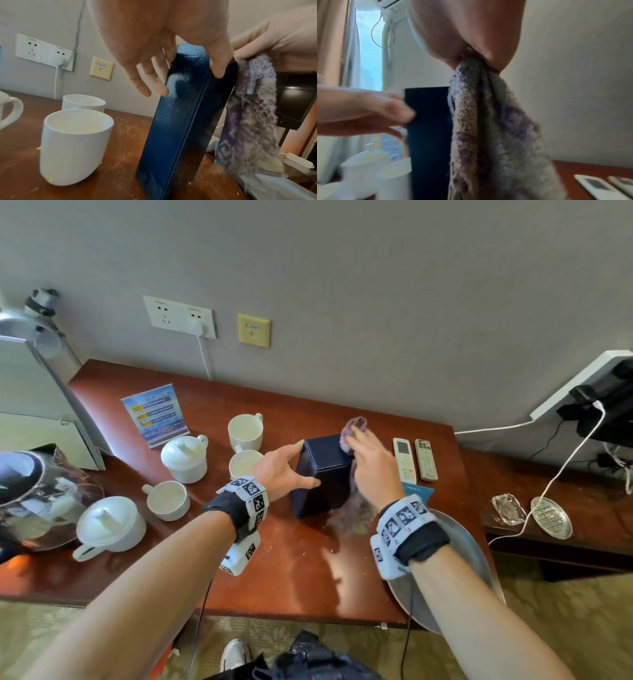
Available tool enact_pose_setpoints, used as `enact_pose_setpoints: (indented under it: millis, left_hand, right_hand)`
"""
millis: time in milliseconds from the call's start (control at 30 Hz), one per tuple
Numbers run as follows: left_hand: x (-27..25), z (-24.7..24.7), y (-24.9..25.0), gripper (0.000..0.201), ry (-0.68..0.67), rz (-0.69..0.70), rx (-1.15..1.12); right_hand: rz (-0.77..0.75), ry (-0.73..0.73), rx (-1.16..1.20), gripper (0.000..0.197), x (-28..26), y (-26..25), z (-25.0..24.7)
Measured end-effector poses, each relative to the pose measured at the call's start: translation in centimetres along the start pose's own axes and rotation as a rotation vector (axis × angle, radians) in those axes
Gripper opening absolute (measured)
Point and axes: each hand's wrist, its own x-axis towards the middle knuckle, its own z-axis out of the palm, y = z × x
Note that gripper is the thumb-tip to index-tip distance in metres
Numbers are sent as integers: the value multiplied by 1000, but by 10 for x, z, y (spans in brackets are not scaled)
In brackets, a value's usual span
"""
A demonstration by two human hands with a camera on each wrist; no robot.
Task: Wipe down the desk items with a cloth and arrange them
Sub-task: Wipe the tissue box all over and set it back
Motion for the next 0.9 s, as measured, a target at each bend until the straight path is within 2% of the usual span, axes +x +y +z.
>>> enact_pose_setpoints:
  millis: [100,167,267,367,433,467,533,600,767,833,900]
  left_hand:
    - [0,0,0,71,9,23,19]
    - [0,0,1,72,8,18,27]
    - [-1,-2,4,89,-9,-30,27]
    - [-2,-3,5,89,-22,-31,21]
    - [-3,-2,5,89,-14,-27,23]
    - [-4,-2,5,88,-9,-18,34]
    - [-4,-3,7,83,-6,6,53]
    - [-3,-5,8,82,-6,10,62]
    - [-3,-5,9,86,-20,1,76]
    - [-2,-4,7,87,-27,-2,74]
    - [-3,-4,7,90,-24,-7,73]
  right_hand:
    - [-212,-19,34,60,-27,-23,21]
    - [-245,-26,24,63,-30,-16,22]
    - [-75,17,-11,65,-20,13,5]
    - [84,69,-2,60,-12,23,-5]
    - [49,83,11,59,-18,6,-1]
    - [-19,65,15,61,-24,-4,3]
    - [-186,-31,2,65,-35,-16,10]
    - [-239,-106,-37,70,-31,-8,5]
    - [4,-98,-84,63,-1,32,-21]
    - [26,-85,-103,60,-1,24,-19]
    - [-31,-68,-105,61,-10,5,-10]
